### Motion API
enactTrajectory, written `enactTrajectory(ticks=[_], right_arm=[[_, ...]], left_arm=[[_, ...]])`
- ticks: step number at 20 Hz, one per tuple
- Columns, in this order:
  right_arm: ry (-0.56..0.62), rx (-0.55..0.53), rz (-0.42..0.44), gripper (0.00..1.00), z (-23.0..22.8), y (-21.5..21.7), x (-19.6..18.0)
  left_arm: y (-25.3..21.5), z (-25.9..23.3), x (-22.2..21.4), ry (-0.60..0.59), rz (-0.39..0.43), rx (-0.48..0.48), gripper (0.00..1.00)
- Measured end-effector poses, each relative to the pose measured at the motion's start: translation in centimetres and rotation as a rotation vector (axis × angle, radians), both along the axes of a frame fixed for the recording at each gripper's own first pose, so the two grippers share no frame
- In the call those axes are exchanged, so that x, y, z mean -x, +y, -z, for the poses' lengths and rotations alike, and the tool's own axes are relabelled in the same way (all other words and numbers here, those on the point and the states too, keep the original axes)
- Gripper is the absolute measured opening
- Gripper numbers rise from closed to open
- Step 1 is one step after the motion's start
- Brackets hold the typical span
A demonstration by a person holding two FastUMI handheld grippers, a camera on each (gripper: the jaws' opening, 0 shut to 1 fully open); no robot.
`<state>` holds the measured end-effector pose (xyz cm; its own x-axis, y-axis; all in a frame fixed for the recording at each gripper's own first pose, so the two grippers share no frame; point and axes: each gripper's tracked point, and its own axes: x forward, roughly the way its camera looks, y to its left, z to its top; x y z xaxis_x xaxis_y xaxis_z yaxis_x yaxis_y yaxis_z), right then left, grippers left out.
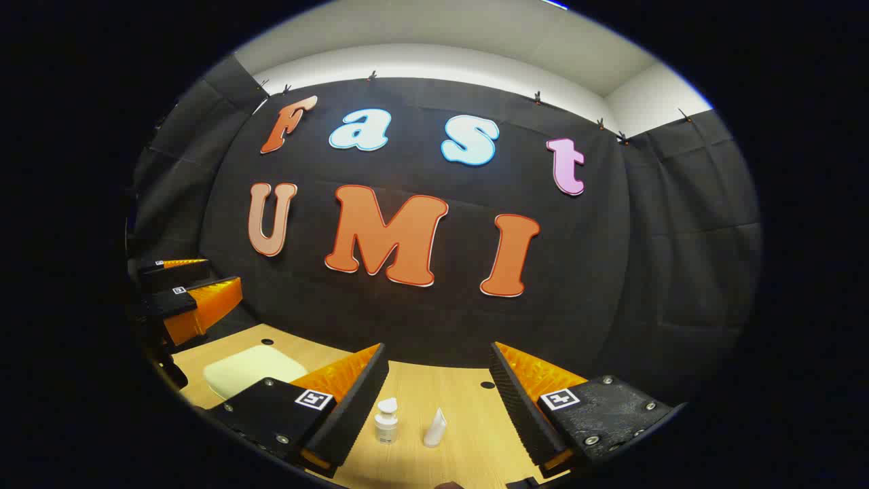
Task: First open the suitcase, pack the skin care products into it, and then close the suitcase.
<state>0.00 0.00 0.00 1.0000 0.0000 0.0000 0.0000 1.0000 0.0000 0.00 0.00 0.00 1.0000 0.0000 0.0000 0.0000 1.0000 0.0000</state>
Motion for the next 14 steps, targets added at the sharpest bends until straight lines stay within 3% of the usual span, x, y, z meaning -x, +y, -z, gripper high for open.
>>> enactTrajectory(ticks=[6, 8, 9, 14], right_arm=[[0.002, 0.001, -0.109, 0.95, 1.1, 2.0, -0.4], [0.025, -0.021, -0.168, 0.95, 1.9, 2.6, -0.8], [0.018, -0.019, -0.174, 0.96, 1.9, 2.5, -1.0], [0.001, -0.037, -0.188, 0.95, 2.1, 0.9, -2.4]], left_arm=[[-0.5, -1.2, -0.5, -0.048, -0.055, -0.048, 0.98], [-0.6, -1.0, -0.2, -0.045, -0.112, -0.064, 0.96], [-0.3, -1.4, -0.2, -0.057, -0.146, -0.067, 0.96], [-2.5, -1.8, -1.6, -0.073, -0.14, -0.041, 0.99]])
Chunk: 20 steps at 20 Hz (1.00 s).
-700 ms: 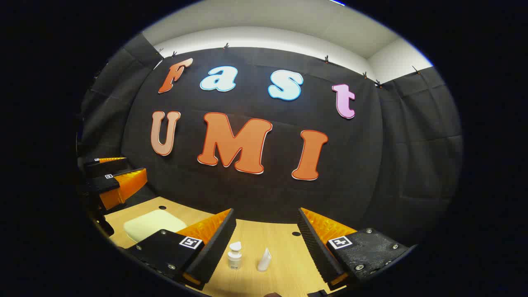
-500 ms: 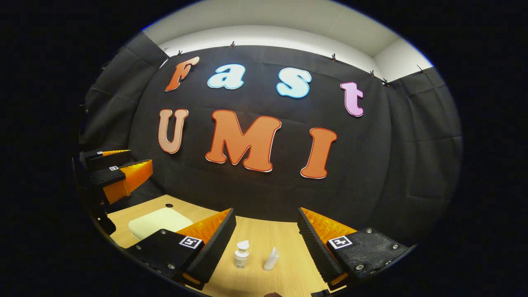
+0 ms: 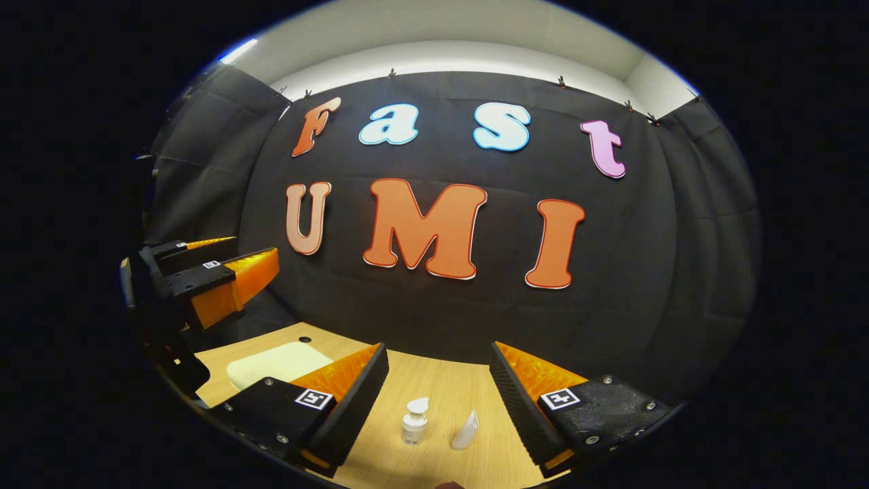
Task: First open the suitcase, pack the skin care products into it, and then close the suitcase.
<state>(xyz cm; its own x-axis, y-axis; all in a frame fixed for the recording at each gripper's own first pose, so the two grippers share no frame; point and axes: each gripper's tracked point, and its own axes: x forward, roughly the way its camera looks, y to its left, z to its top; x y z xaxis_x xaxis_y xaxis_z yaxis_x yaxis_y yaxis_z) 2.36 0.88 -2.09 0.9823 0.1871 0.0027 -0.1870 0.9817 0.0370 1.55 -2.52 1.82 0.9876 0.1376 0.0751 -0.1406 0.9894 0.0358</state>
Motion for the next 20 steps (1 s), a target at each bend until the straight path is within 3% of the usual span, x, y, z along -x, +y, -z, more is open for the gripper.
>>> enactTrajectory(ticks=[6, 11, 16, 20], right_arm=[[-0.006, -0.064, -0.047, 0.96, -0.1, -0.9, -1.0], [-0.03, -0.038, -0.059, 0.95, 0.6, -2.6, -1.4], [-0.018, -0.046, -0.059, 0.95, 1.9, -4.3, -1.8], [-0.014, -0.04, -0.002, 0.95, 2.6, -6.3, -2.5]], left_arm=[[-1.6, -1.6, -0.5, -0.07, -0.04, 0.03, 0.99], [-3.5, -0.5, -1.3, -0.046, -0.057, -0.005, 1.0], [-4.4, 1.7, -1.3, 0.012, -0.081, -0.128, 0.99], [-6.3, 5.1, -1.7, 0.076, -0.005, -0.254, 0.99]])
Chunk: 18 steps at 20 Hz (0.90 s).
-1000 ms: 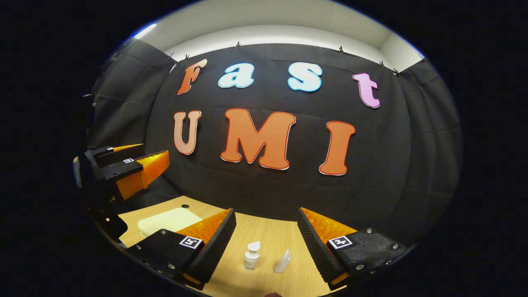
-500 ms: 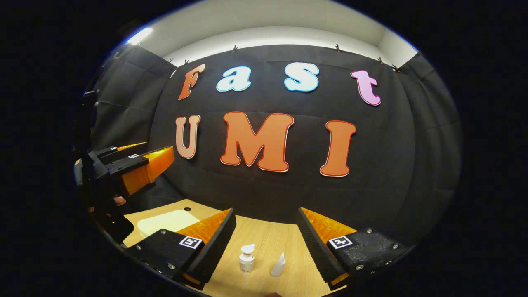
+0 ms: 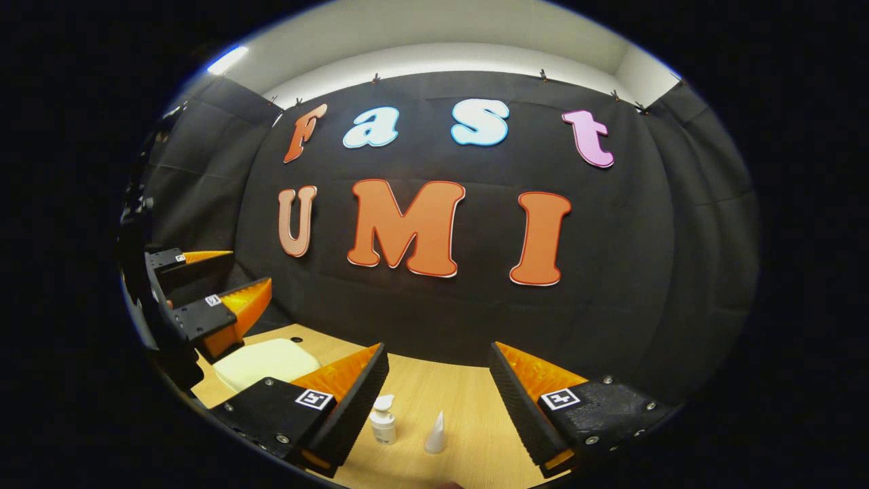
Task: First open the suitcase, pack the skin care products into it, and then close the suitcase.
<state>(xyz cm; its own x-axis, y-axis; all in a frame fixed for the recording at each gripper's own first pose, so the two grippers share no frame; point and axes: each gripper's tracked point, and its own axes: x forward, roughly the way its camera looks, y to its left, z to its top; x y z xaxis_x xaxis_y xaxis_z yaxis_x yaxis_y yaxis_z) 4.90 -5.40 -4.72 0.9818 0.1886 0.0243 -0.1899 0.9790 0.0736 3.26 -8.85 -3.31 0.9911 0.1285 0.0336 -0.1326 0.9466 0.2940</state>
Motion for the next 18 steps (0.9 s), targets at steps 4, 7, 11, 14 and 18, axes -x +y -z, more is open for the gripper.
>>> enactTrajectory(ticks=[4, 7, 11, 14, 18], right_arm=[[0.021, -0.01, 0.052, 0.95, 0.9, -0.7, -0.7], [0.037, 0.006, 0.063, 0.95, 1.6, -0.5, -1.2], [0.053, 0.001, 0.07, 0.95, 1.9, -0.2, -1.2], [0.056, 0.011, 0.073, 0.95, 2.1, 0.1, -1.6], [0.059, 0.006, 0.086, 0.95, 2.2, -0.3, -1.9]], left_arm=[[-0.4, 3.6, -0.5, 0.061, 0.052, -0.099, 0.99], [0.0, 6.8, -0.5, 0.123, 0.075, -0.185, 0.99], [-0.2, 11.8, -1.4, 0.224, 0.131, -0.306, 0.99], [-0.2, 14.8, -1.5, 0.272, 0.159, -0.387, 0.99], [0.0, 19.1, -0.9, 0.356, 0.179, -0.471, 0.98]])
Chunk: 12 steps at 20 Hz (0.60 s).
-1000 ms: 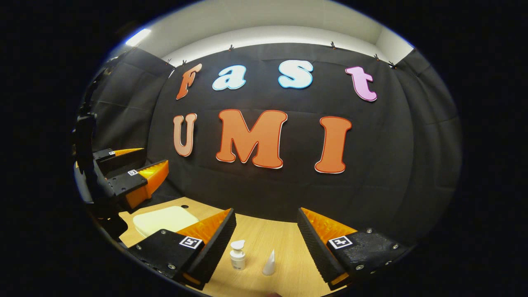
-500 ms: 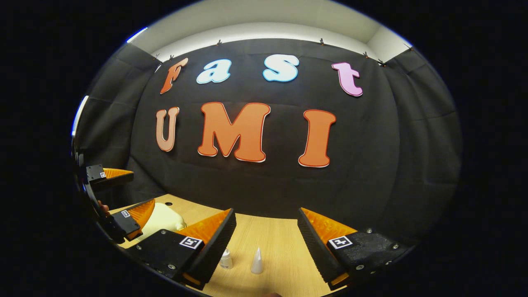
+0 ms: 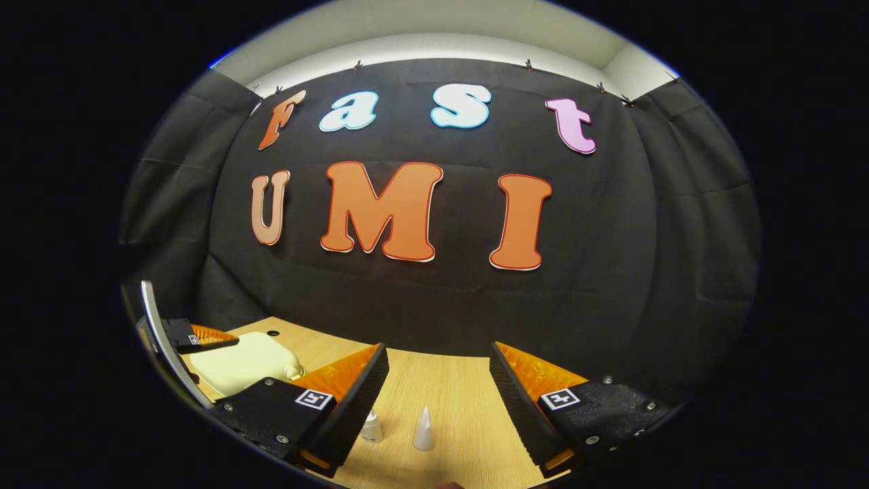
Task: First open the suitcase, pack the skin care products into it, and then close the suitcase.
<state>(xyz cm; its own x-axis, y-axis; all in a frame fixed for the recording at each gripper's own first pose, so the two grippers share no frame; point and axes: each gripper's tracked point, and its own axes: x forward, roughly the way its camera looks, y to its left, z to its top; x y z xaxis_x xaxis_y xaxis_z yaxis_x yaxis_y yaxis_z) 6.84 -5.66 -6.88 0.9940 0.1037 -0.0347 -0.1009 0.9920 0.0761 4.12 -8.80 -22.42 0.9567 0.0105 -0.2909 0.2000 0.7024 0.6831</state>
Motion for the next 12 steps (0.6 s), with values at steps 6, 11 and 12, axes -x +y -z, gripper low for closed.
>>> enactTrajectory(ticks=[6, 11, 12], right_arm=[[0.002, 0.019, 0.016, 0.95, 0.3, -1.1, -0.2], [0.007, 0.018, 0.037, 0.95, 0.6, -2.1, 0.1], [0.007, 0.018, 0.042, 0.95, 0.8, -2.3, 0.2]], left_arm=[[0.4, 6.2, 0.0, 0.123, 0.045, -0.094, 0.98], [1.9, 10.3, 0.2, 0.206, 0.03, -0.176, 0.98], [2.0, 10.9, 0.2, 0.218, 0.03, -0.197, 0.97]])
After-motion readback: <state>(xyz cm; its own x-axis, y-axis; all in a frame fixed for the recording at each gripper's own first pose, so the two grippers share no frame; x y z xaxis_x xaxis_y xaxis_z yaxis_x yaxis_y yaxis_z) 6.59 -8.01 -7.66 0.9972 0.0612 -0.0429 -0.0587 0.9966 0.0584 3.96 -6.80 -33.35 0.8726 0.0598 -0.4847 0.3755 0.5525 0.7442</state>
